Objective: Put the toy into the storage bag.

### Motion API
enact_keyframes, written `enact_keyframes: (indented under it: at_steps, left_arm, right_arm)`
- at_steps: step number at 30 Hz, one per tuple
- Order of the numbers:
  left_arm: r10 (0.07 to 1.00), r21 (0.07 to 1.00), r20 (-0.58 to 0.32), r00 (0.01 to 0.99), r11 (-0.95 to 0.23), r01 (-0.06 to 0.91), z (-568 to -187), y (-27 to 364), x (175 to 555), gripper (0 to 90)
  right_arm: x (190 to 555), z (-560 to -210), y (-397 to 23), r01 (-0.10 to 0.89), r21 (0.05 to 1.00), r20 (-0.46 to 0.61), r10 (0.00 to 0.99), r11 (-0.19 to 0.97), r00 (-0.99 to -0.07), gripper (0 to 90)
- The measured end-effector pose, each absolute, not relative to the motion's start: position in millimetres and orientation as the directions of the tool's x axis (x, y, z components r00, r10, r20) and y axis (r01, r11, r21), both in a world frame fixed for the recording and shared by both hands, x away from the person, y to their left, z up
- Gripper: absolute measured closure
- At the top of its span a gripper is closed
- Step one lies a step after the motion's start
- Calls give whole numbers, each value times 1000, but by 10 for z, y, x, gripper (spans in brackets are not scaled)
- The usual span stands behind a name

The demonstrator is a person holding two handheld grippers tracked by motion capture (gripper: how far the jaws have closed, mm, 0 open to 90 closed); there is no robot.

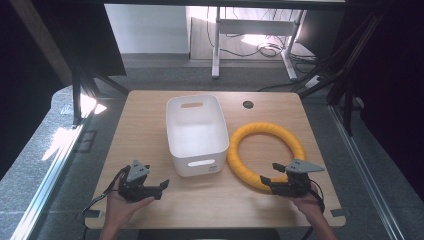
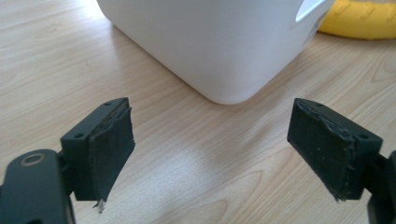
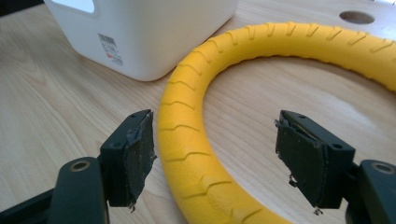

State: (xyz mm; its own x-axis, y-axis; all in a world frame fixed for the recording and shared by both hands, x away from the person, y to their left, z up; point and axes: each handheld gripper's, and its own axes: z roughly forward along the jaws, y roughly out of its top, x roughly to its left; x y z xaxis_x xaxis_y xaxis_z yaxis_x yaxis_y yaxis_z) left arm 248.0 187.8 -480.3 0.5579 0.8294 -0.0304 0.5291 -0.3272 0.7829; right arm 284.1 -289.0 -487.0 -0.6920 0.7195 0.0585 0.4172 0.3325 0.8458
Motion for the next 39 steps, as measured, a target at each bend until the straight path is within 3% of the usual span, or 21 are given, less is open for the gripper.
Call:
enact_keyframes:
  at_steps: [8, 21, 32, 35, 39]
  left_arm:
    - [820, 754, 4, 573, -379, 536, -4851, 1848, 2429, 156]
    - [809, 735, -14, 588, -390, 555, -4899, 1816, 2407, 168]
    - [807, 732, -14, 590, -394, 557, -4924, 1810, 2419, 169]
    - [804, 735, -80, 590, -352, 579, -4960, 1850, 2445, 169]
    - [830, 721, -63, 555, -346, 600, -4984, 1914, 2447, 174]
  right_arm:
    - [2762, -4811, -2901, 416, 844, 61, 709, 339, -703, 263]
    - [2796, -4709, -2915, 410, 843, 53, 704, 349, -708, 255]
    - [3035, -4607, -2790, 419, 769, 23, 633, 484, -774, 254]
    - [3074, -4608, -2777, 426, 757, 27, 628, 495, -777, 255]
    - [3124, -4621, -2714, 433, 722, 29, 601, 540, -798, 258]
